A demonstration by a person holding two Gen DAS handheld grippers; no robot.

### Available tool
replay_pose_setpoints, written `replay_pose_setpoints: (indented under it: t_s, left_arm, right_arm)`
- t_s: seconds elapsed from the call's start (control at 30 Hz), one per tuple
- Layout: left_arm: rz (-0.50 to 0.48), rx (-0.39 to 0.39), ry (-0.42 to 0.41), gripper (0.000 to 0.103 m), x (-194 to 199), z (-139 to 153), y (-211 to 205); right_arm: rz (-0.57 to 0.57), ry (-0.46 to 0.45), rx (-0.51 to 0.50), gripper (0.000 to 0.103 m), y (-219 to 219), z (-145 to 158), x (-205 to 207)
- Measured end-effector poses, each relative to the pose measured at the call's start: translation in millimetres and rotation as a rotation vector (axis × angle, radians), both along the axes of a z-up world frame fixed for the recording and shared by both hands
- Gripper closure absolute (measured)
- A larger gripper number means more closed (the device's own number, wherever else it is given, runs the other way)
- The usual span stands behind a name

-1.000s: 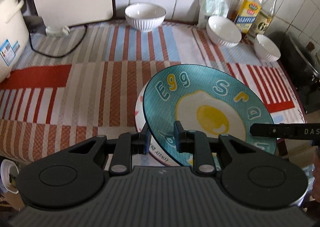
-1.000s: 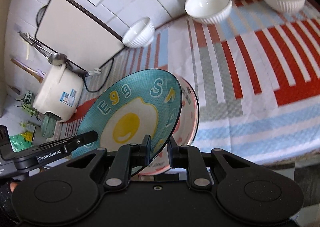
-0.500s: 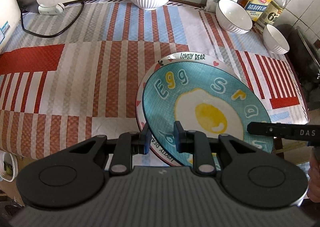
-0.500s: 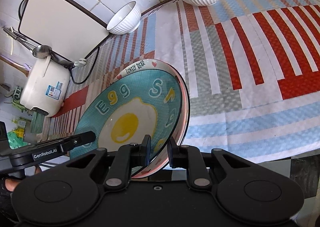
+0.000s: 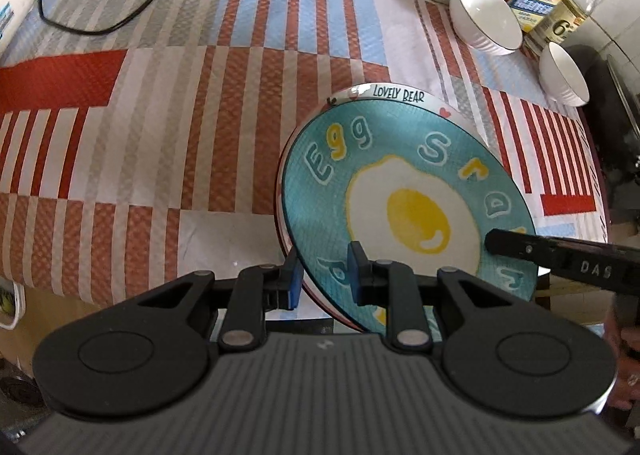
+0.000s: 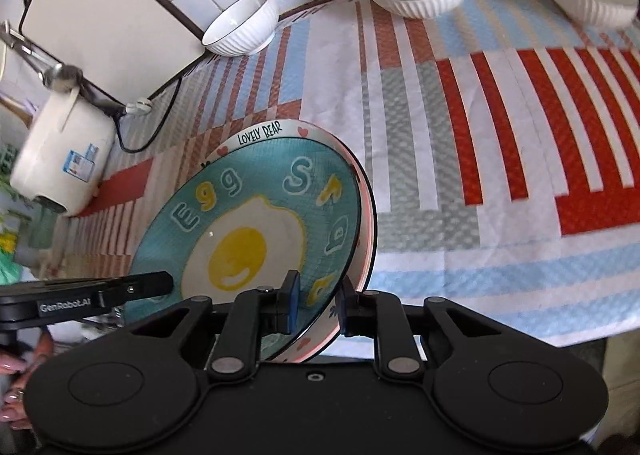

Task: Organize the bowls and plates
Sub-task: 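Lower the blue egg plate onto the bunny plate stack and open the right gripper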

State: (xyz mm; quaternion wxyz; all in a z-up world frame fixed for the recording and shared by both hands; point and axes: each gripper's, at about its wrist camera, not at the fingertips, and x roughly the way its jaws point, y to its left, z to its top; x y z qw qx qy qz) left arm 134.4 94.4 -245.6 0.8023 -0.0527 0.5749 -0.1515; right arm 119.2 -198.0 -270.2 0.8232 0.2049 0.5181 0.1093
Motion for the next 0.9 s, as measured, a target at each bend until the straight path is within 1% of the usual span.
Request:
replay_pose_setpoints:
  t_s: [0.07,0.1,0.23,0.3,0.37,0.43,0.47,0.5,0.6,0.7,0.8,0.9]
  left_arm:
    - [0.019,0.003,0.022,0.081,3.1,-1.7,0.3]
    - [0.029,0.003,0.034,0.081,4.7,-2.9,0.5]
    - [0.06,0.002,0.08,0.079,11.2,-9.2,3.0]
    - [0.068,0.014,0.103,0.079,13.7,-12.3,2.9]
    - [0.07,0.045,0.127,0.081,14.7,-17.0,1.4]
    - [0.069,0.042,0.129,0.08,15.3,-17.0,0.3]
    - [0.068,0.045,0.123,0.08,15.1,-15.9,-0.9]
    - [0.061,0.058,0.119,0.08,15.7,-15.1,-3.2]
    - [0.028,0.096,0.12,0.08,18.3,-17.0,-9.4]
    - [-0.011,0.112,0.115,0.081,17.0,-18.0,-10.4]
    - [-0.049,0.108,0.136,0.081,16.4,-16.2,-8.0]
    - [-0.088,0.123,0.114,0.08,17.4,-8.7,-6.7]
  right_arm:
    - [0.017,0.002,-0.024,0.077,4.2,0.4,2.1]
    - [0.032,-0.001,-0.043,0.074,8.0,1.2,2.5]
    - [0.095,-0.037,-0.158,0.065,28.2,5.9,1.7]
    - [0.114,-0.049,-0.191,0.064,33.2,6.7,1.6]
    - [0.12,-0.051,-0.207,0.064,34.9,7.0,1.9]
    - [0.131,-0.066,-0.242,0.064,38.5,8.7,1.1]
    - [0.141,-0.083,-0.276,0.064,41.3,10.0,0.8]
    - [0.149,-0.095,-0.303,0.063,43.8,10.9,1.4]
    - [0.146,-0.089,-0.313,0.063,45.2,11.3,4.4]
    - [0.147,-0.082,-0.339,0.062,50.0,12.5,3.6]
    - [0.136,-0.065,-0.358,0.059,56.0,13.5,2.8]
    - [0.111,-0.048,-0.351,0.058,57.9,13.8,0.8]
